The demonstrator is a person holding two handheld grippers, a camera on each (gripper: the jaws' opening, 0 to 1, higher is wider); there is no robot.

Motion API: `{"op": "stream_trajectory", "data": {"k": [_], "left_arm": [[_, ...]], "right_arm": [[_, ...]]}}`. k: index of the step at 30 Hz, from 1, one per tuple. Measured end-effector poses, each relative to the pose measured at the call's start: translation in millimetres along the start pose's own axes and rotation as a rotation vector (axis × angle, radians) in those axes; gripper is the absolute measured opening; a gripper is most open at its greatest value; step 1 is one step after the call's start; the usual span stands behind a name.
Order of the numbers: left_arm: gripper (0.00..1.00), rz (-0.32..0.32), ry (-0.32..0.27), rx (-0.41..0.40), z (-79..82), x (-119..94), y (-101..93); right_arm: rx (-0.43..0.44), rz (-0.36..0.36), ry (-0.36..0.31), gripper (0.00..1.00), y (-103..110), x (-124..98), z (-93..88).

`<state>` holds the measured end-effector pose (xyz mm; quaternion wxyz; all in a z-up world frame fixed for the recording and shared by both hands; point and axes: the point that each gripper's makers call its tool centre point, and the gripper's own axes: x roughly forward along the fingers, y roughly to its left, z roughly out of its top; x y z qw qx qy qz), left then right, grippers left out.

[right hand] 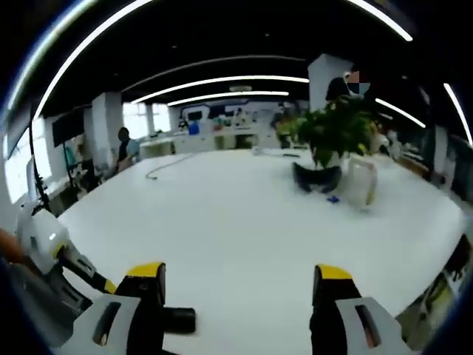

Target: Press the specified remote control buttons in sequence, fully releasing each button before pressing the next.

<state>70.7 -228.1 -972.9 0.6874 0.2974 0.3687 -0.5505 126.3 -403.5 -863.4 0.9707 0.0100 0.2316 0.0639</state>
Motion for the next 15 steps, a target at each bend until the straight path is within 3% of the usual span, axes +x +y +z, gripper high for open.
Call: {"op": "stream_trajectory", "data": {"k": [9,15], "left_arm": [[0.22,0.009,0.033,0.023,1.3,-5.1,13.6],[0.22,0.050,0.047,0.043,6.1,-11.8,41.0]], "right_arm": [[-0.003,-0.002,0.024,0.76,-3.2,1.4,-4.8],[0.005,0.004,0.029,0.73,-2.2,1.7,-5.6]]}}
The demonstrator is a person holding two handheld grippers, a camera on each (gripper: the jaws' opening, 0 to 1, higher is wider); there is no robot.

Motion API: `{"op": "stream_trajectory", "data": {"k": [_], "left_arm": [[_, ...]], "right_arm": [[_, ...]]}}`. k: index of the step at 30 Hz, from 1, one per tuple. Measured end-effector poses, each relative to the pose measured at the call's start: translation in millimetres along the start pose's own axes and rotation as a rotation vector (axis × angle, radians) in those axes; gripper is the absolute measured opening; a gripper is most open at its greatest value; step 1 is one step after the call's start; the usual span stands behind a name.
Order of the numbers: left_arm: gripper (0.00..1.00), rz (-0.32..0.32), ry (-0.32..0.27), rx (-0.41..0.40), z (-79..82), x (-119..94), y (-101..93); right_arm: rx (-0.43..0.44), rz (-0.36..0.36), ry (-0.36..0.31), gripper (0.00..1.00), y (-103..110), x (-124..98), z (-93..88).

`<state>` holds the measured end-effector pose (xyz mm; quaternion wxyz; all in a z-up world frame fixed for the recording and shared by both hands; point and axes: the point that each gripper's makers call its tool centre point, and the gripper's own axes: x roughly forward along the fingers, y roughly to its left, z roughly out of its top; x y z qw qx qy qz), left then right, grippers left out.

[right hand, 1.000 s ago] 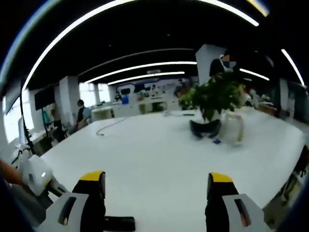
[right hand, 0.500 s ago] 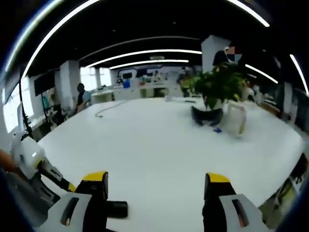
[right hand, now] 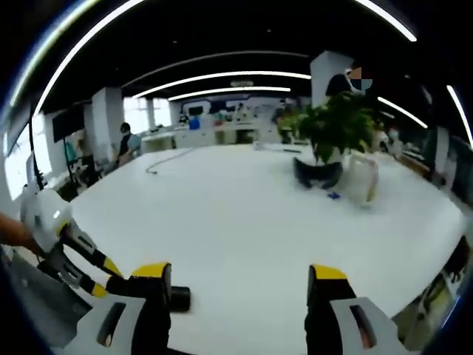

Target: Press the specified remote control buttons in sequence, fully releasing each button before pressing the next.

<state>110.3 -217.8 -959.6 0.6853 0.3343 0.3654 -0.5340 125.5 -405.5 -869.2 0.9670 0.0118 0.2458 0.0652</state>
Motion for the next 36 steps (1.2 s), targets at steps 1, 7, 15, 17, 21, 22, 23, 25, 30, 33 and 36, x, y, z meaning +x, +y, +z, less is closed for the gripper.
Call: {"op": "stream_trajectory", "data": {"k": [1,7,15,17,21,22,23,25,30,33,36], "left_arm": [[0.22,0.005,-0.001,-0.001,1.1,-0.6,4.0],[0.22,0.048,0.030,0.056,2.9,-2.2,35.4],[0.22,0.086,0.040,0.071,6.3,-6.3,72.7],[0.22,0.092,0.036,0.060,6.7,-7.3,82.0],[0.22,0.103,0.044,0.075,6.9,-8.0,96.6],[0.22,0.105,0.046,0.077,6.7,-7.4,100.2],[0.22,0.106,0.047,0.079,6.6,-7.2,103.8],[0.22,0.112,0.051,0.082,6.9,-7.9,112.6],[0.22,0.130,0.065,0.096,6.4,-8.9,135.7],[0.22,0.136,0.070,0.105,9.4,-8.2,147.0],[0.22,0.133,0.078,0.107,10.0,-6.2,154.8]], "right_arm": [[-0.001,0.001,0.005,0.73,0.2,0.5,-0.7],[-0.005,0.006,0.025,0.71,1.1,2.0,-4.0],[-0.008,0.004,0.044,0.69,0.8,3.2,-6.7],[-0.010,0.001,0.048,0.69,0.2,3.4,-7.5],[-0.009,-0.001,0.060,0.68,-0.8,4.3,-9.5],[-0.011,-0.001,0.062,0.68,-0.7,4.5,-9.9],[-0.013,0.000,0.066,0.68,-0.5,4.7,-10.4],[-0.014,-0.001,0.072,0.67,-0.8,5.1,-11.3],[-0.015,-0.003,0.086,0.66,-0.9,5.8,-13.6],[-0.019,-0.001,0.093,0.65,-0.5,6.2,-14.6],[-0.027,0.000,0.104,0.64,0.0,6.9,-16.4]]}}
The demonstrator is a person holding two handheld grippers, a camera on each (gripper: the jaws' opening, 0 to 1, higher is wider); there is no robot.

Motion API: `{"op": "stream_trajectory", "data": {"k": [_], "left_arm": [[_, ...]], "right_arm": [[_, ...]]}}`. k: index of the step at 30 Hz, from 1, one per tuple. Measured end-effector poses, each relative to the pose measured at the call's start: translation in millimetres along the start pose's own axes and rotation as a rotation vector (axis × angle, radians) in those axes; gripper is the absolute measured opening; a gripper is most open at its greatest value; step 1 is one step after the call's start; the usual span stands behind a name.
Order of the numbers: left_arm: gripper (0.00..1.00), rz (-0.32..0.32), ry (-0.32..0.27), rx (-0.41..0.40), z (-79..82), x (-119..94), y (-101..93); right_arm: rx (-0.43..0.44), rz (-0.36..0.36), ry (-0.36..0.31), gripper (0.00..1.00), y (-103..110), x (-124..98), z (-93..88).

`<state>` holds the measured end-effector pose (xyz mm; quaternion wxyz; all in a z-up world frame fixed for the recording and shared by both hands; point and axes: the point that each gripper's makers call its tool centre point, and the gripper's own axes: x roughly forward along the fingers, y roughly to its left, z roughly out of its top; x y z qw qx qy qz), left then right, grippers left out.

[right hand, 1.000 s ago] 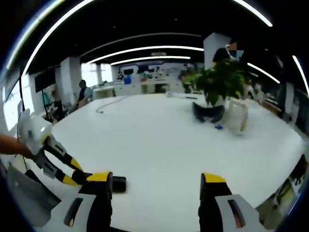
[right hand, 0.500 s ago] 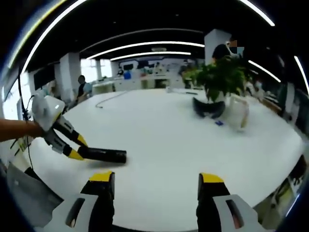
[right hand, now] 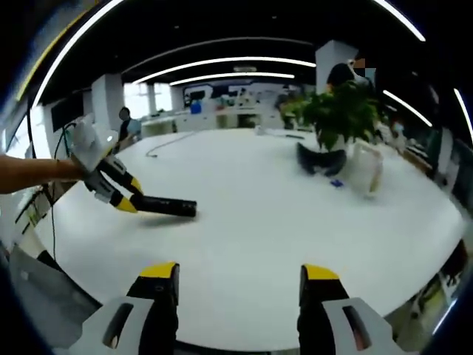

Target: Press the specified remote control buttons in sequence, fully releasing each button before pressing the next.

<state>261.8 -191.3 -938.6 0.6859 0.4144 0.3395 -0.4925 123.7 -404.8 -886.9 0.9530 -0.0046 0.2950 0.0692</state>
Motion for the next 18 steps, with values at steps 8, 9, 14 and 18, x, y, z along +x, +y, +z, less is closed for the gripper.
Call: {"op": "stream_trajectory", "data": {"k": [8,9,14,18], "left_arm": [[0.22,-0.017,0.013,0.004,-3.9,9.2,15.0],[0.22,-0.017,0.014,0.004,-4.0,9.6,17.5],[0.22,-0.009,0.030,0.036,-6.8,12.2,37.9],[0.22,-0.009,0.049,0.048,-11.3,14.9,52.2]], "right_arm": [[-0.005,0.005,0.014,0.61,1.1,0.7,-1.6],[-0.004,0.007,0.016,0.60,1.3,0.7,-2.0],[-0.011,0.019,0.023,0.59,3.3,1.3,-2.7],[-0.013,0.019,0.040,0.57,3.0,1.8,-5.4]]}}
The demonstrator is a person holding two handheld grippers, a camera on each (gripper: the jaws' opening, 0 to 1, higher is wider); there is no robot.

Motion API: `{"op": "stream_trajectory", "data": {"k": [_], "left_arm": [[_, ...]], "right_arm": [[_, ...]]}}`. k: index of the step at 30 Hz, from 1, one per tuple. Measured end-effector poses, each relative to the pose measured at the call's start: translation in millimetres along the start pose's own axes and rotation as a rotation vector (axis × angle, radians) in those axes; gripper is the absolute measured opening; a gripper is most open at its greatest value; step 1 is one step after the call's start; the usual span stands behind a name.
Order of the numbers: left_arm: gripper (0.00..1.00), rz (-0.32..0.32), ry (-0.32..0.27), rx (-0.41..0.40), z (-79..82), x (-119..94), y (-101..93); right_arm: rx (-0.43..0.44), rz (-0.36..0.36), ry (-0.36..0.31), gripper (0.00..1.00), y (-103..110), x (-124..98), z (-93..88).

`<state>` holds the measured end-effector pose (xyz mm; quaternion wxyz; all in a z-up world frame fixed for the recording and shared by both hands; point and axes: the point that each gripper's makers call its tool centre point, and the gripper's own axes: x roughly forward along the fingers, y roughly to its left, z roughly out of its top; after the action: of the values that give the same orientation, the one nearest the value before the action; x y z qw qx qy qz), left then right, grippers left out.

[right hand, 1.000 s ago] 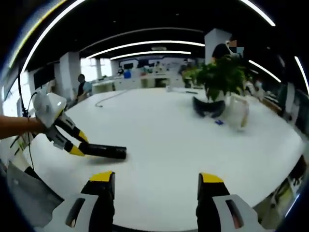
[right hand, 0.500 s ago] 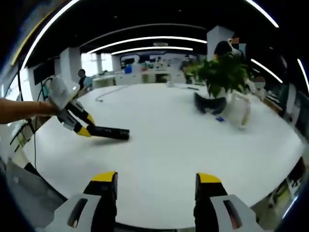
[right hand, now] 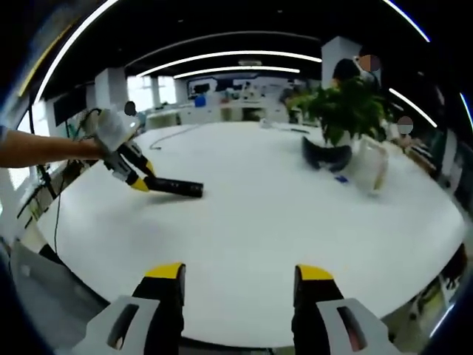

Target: Press the specified remote control buttons in sequence, fully releasing each button before pressing the next.

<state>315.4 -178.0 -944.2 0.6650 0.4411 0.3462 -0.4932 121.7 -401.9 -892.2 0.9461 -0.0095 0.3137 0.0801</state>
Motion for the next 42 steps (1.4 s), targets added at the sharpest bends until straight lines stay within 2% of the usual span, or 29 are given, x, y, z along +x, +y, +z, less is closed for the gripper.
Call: {"op": "stream_trajectory", "data": {"k": [6,15,24,29,32,39,41,42], "left_arm": [[0.22,-0.010,0.017,0.002,-4.6,8.5,18.8],[0.22,-0.015,0.079,0.058,-16.9,22.8,40.4],[0.22,0.021,0.116,0.081,-29.7,30.0,68.2],[0.23,0.012,0.136,0.116,-34.3,36.2,70.2],[0.23,-0.011,0.127,0.124,-33.2,35.5,70.3],[0.24,-0.044,0.125,0.088,-34.7,36.4,70.7],[0.27,-0.023,0.115,0.058,-35.9,37.4,72.9],[0.29,0.009,0.107,0.051,-35.4,35.9,76.5]], "right_arm": [[-0.003,-0.002,0.014,0.56,-0.7,0.2,-2.5],[-0.005,-0.007,0.027,0.55,-1.2,0.4,-4.9],[-0.007,-0.007,0.041,0.53,-0.5,0.4,-7.5],[-0.008,-0.007,0.048,0.53,-0.6,0.6,-8.3],[-0.009,-0.007,0.052,0.53,-0.5,1.0,-8.6],[-0.011,-0.005,0.051,0.53,0.4,1.0,-8.3],[-0.012,-0.005,0.048,0.54,0.6,0.8,-8.0],[-0.011,-0.007,0.042,0.54,0.4,0.4,-7.2]]}}
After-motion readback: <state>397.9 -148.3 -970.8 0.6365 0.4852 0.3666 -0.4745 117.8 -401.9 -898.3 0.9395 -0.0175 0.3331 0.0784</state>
